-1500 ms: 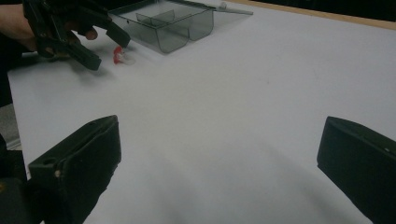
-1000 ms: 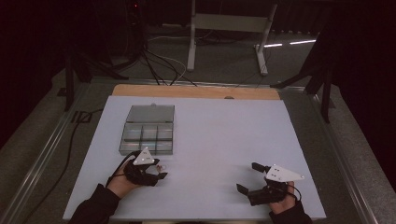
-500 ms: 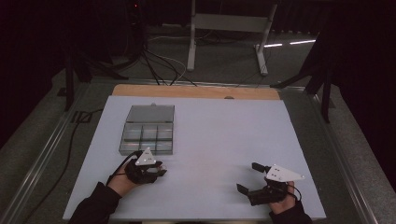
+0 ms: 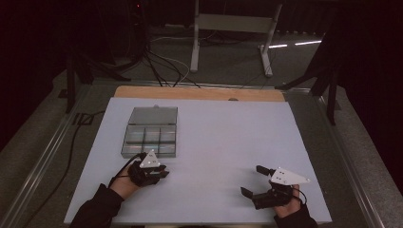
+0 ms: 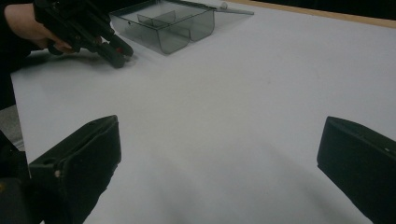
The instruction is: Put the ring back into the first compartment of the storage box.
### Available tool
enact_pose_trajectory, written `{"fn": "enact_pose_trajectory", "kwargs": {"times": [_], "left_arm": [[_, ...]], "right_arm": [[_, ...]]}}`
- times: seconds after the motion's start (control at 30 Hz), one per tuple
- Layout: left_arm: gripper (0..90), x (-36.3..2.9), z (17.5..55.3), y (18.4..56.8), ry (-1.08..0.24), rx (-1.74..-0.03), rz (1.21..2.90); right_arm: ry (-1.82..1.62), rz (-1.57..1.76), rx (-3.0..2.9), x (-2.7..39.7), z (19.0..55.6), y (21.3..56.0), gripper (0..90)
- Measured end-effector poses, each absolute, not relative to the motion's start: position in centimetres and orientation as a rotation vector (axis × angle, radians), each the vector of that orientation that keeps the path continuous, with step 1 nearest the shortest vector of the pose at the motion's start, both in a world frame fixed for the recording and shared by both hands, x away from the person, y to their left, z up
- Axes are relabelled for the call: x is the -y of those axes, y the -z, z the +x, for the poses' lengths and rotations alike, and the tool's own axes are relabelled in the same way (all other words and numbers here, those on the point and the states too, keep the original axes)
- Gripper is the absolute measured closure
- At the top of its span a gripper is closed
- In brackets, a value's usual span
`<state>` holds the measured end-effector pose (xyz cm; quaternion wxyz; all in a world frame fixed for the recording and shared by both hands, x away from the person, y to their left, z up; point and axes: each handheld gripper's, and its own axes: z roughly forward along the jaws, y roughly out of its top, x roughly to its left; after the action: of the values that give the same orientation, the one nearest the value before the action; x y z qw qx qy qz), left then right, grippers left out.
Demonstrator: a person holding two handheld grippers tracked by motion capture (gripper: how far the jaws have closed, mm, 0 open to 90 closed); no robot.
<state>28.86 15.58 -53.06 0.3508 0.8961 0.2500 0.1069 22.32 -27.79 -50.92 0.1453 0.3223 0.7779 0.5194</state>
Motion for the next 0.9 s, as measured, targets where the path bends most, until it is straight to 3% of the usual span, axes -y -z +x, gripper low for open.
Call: {"fn": "enact_pose_trajectory", "kwargs": {"times": [0.9], "left_arm": [[73.3,-15.4,28.3,51.7,-0.291,-0.644,2.28]], "right_arm": [[-1.499,0.929,-2.242,27.8,22.3,50.9,0.0]]}}
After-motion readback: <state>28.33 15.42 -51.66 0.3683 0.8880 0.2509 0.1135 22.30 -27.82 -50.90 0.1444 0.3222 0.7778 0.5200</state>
